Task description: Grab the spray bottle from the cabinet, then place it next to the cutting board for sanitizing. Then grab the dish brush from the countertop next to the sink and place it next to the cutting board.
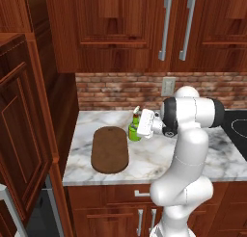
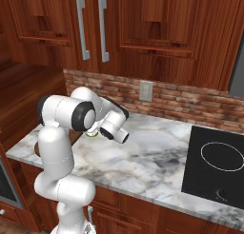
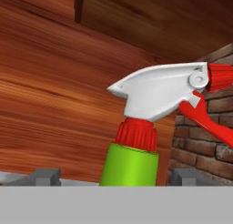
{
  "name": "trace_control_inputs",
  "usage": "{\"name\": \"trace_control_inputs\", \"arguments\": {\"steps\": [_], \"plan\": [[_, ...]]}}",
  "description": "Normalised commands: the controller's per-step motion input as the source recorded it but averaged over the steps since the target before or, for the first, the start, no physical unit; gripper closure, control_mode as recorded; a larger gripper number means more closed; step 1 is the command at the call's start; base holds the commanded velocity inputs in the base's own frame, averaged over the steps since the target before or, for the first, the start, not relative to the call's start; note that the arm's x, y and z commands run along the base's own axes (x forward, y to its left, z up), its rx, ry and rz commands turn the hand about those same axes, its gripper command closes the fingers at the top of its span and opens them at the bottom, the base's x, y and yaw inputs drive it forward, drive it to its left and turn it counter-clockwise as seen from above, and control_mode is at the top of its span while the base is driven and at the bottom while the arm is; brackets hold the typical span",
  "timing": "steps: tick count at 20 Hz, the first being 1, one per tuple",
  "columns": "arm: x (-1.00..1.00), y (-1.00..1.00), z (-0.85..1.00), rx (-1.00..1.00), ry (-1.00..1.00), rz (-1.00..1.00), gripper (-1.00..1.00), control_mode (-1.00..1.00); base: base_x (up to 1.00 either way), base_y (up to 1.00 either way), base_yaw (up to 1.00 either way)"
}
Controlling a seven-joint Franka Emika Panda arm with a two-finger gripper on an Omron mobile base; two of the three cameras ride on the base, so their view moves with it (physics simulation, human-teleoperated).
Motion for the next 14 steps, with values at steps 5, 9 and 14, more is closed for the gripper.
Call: {"name": "trace_control_inputs", "arguments": {"steps": [5,9,14], "plan": [[0.0,-0.05,0.0,0.0,0.0,0.0,-1.0,-1.0,0.0,0.0,0.0],[0.0,-0.4,0.0,0.03,0.0,-0.01,-1.0,-1.0,0.0,0.0,0.0],[0.0,-0.75,0.0,0.11,0.0,0.0,-1.0,-1.0,0.0,0.0,0.0]]}}
